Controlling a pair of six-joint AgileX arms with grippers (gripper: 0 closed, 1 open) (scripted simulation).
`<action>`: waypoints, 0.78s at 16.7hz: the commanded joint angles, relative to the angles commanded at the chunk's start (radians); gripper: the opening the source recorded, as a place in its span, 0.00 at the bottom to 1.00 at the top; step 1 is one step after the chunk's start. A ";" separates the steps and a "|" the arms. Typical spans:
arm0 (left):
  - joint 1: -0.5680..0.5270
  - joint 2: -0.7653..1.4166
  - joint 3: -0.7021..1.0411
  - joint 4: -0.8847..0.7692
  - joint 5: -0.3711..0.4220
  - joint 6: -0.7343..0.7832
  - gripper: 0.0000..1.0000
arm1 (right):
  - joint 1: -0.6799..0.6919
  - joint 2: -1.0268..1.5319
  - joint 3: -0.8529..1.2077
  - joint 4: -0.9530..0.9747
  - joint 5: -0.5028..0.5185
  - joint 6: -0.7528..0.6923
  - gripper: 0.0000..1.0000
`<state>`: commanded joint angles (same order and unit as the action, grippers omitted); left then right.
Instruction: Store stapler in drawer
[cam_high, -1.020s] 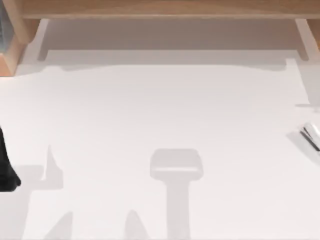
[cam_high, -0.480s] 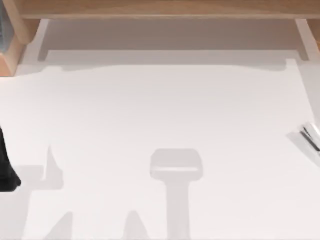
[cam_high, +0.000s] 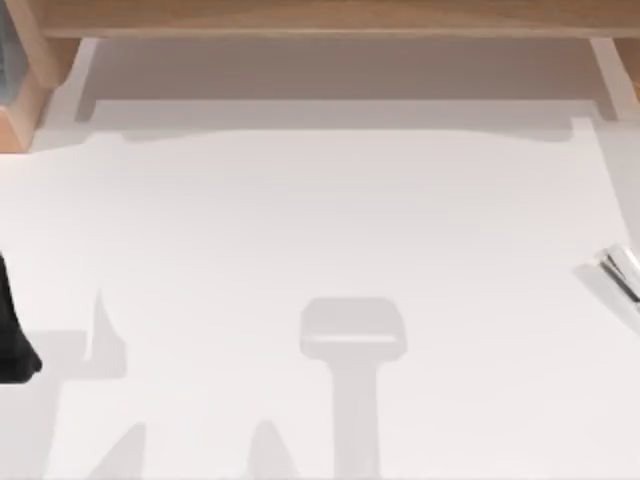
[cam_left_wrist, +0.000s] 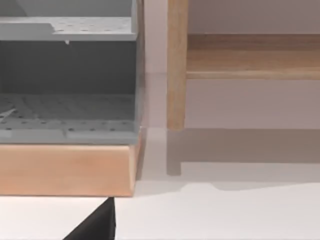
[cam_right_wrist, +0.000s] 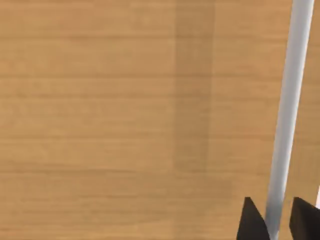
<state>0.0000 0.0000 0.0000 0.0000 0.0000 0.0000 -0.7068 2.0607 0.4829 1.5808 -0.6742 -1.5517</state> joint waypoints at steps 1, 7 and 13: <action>0.000 0.000 0.000 0.000 0.000 0.000 1.00 | 0.000 0.000 0.000 0.000 0.000 0.000 0.53; 0.000 0.000 0.000 0.000 0.000 0.000 1.00 | 0.000 0.000 0.000 0.000 0.000 0.000 0.98; 0.000 0.000 0.000 0.000 0.000 0.000 1.00 | 0.000 0.000 0.000 0.000 0.000 0.000 1.00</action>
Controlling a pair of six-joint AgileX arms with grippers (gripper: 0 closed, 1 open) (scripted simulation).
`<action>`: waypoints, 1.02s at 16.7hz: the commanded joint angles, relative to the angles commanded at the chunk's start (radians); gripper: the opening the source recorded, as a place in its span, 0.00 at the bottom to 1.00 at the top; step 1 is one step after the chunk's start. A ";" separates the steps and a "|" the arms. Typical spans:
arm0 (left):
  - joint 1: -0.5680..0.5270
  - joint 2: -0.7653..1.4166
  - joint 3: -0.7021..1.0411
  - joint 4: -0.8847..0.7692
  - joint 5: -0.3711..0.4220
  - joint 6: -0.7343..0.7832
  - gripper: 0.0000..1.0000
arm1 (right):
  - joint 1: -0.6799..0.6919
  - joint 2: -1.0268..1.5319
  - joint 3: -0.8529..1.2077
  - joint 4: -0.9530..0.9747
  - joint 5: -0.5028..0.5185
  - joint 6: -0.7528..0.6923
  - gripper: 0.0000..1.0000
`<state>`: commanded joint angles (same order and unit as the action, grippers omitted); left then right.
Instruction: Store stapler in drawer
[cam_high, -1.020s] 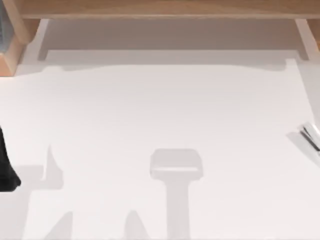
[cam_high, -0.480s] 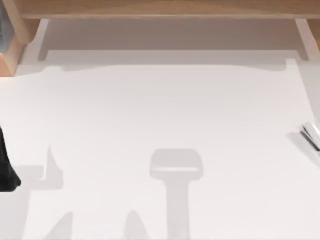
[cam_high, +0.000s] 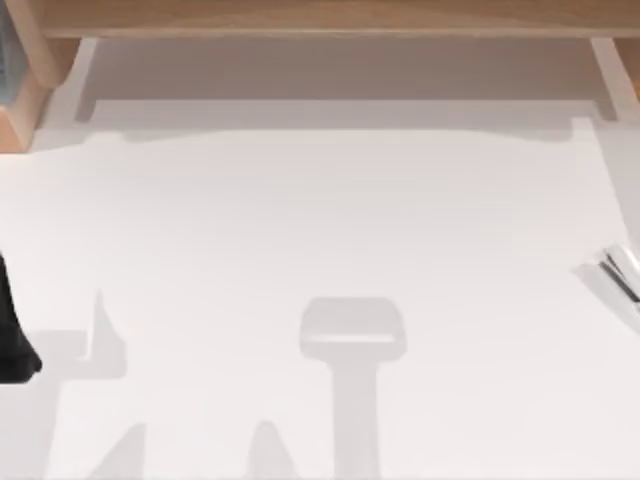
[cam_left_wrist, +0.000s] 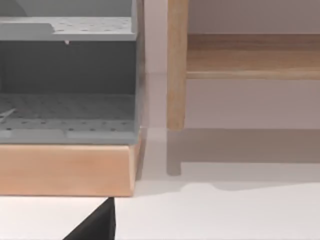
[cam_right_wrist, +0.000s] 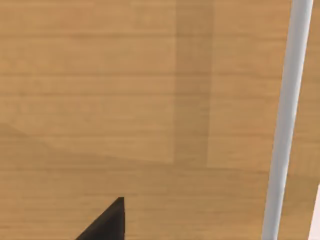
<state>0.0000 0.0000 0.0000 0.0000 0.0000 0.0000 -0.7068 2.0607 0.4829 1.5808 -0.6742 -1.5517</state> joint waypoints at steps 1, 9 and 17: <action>0.000 0.000 0.000 0.000 0.000 0.000 1.00 | 0.000 0.000 0.000 0.000 0.000 0.000 1.00; 0.000 0.000 0.000 0.000 0.000 0.000 1.00 | -0.046 -0.018 -0.060 0.044 -0.048 0.000 1.00; 0.000 0.000 0.000 0.000 0.000 0.000 1.00 | -0.105 -0.102 0.009 -0.059 0.010 0.077 1.00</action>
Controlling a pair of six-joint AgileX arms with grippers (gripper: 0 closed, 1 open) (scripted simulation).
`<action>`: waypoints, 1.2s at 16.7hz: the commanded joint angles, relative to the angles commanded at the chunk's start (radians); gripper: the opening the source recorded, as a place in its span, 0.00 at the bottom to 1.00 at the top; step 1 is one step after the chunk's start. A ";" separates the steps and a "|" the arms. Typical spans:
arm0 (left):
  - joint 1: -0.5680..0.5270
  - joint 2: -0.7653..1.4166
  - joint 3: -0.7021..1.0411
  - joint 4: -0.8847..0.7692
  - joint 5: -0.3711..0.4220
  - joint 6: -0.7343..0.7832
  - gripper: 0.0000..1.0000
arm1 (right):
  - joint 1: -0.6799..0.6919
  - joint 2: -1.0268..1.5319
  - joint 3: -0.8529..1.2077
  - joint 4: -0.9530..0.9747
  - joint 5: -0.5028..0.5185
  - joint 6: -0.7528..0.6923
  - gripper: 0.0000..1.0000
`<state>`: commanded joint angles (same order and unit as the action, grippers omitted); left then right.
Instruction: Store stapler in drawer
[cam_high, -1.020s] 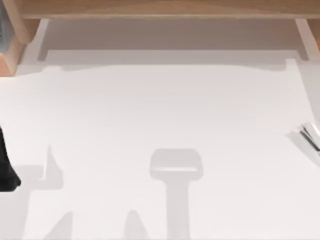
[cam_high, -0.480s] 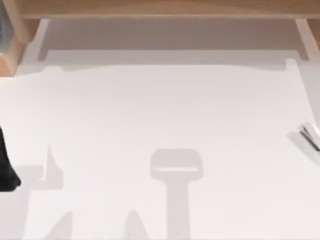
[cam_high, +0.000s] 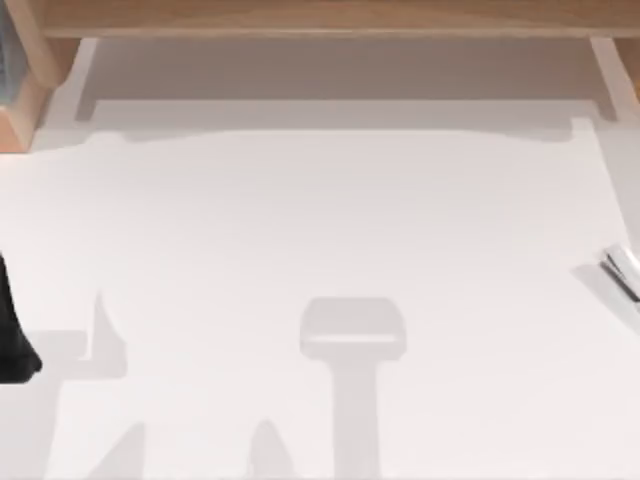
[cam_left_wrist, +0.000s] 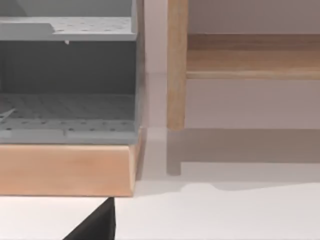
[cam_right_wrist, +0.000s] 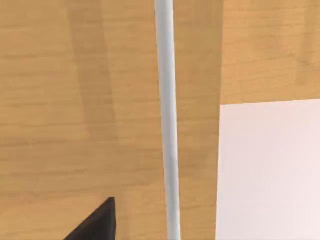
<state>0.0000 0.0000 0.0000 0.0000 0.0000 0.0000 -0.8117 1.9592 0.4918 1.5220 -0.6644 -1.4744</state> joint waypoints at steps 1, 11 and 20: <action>0.000 0.000 0.000 0.000 0.000 0.000 1.00 | -0.019 -0.037 0.033 -0.051 0.024 0.037 1.00; 0.000 0.000 0.000 0.000 0.000 0.000 1.00 | 0.235 -0.288 0.567 -1.106 0.310 0.565 1.00; 0.000 0.000 0.000 0.000 0.000 0.000 1.00 | 0.772 -0.230 0.899 -2.204 0.542 0.944 1.00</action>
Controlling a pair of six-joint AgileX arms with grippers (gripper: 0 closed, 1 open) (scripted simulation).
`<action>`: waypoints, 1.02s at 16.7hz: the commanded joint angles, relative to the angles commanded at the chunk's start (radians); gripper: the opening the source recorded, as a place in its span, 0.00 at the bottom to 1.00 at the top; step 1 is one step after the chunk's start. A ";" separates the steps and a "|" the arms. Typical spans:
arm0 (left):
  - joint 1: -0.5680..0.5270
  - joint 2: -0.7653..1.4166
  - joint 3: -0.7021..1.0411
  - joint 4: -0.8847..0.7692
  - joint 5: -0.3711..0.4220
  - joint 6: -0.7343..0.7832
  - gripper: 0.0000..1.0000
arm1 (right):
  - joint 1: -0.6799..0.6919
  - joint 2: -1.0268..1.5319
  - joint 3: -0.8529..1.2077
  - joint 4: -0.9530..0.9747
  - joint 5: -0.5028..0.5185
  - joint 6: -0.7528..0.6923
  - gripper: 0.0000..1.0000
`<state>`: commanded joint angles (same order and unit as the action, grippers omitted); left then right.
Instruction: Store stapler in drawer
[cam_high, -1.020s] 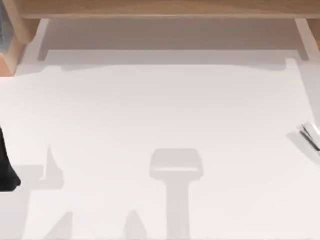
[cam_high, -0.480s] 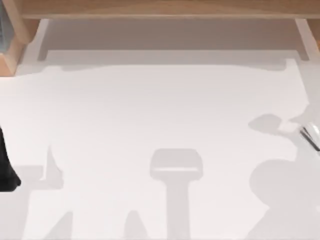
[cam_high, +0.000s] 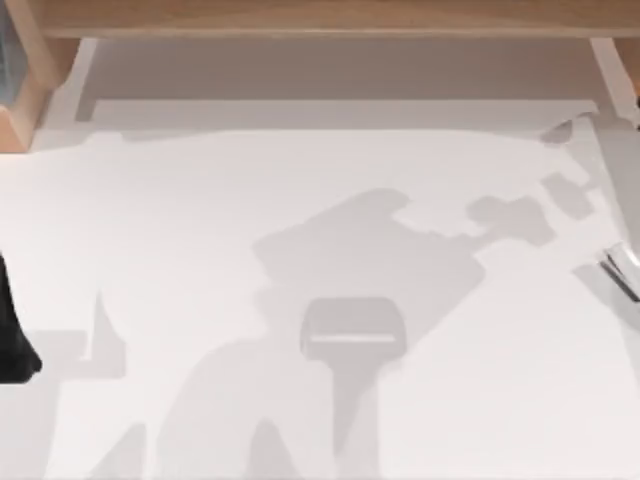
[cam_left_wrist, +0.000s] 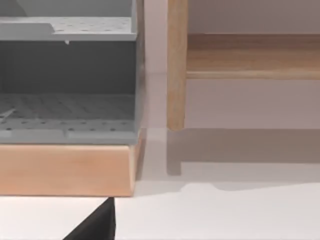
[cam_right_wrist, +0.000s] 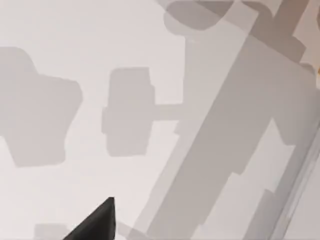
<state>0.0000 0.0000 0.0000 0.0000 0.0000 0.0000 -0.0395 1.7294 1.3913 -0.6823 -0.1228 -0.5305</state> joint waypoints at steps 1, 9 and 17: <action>0.000 0.000 0.000 0.000 0.000 0.000 1.00 | 0.037 0.025 0.012 -0.086 0.022 0.024 1.00; 0.000 0.000 0.000 0.000 0.000 0.000 1.00 | 0.088 0.170 0.019 -0.401 0.120 0.093 1.00; 0.000 0.000 0.000 0.000 0.000 0.000 1.00 | 0.122 0.181 -0.032 -0.339 0.119 0.125 1.00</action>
<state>0.0000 0.0000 0.0000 0.0000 0.0000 0.0000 0.0829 1.9100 1.3593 -1.0215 -0.0037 -0.4055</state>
